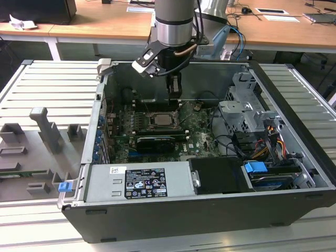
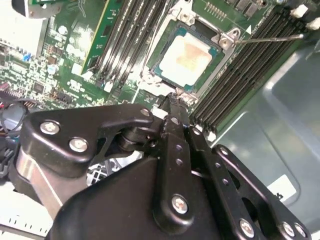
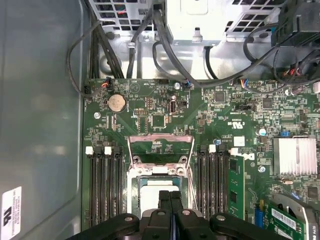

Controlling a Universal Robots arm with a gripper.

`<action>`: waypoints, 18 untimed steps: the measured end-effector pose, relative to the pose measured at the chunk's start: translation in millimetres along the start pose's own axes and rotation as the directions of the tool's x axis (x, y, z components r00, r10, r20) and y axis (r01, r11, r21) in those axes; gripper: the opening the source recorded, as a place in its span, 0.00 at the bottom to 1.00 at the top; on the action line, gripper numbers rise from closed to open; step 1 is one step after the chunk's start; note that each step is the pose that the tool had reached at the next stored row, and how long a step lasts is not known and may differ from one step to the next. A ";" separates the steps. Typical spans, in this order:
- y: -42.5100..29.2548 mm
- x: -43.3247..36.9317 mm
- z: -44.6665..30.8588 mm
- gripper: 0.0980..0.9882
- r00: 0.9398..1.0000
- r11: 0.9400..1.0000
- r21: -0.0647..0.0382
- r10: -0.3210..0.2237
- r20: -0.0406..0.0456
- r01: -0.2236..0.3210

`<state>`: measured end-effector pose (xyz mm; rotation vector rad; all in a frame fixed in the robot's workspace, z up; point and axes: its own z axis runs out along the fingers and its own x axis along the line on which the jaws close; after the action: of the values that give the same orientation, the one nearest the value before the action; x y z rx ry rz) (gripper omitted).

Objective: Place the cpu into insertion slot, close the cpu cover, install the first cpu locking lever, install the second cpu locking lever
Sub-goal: 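Close the cpu cover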

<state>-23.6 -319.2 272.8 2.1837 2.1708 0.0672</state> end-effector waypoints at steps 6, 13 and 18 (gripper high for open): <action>7.9 0.0 -2.0 0.01 1.000 1.000 0.000 0.000 0.000 0.000; 25.1 0.1 -0.6 0.01 1.000 1.000 0.001 0.000 0.000 0.000; 33.4 0.2 0.2 0.01 1.000 1.000 0.001 0.000 0.000 0.000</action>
<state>9.7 -319.2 275.0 2.1845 2.1714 0.0654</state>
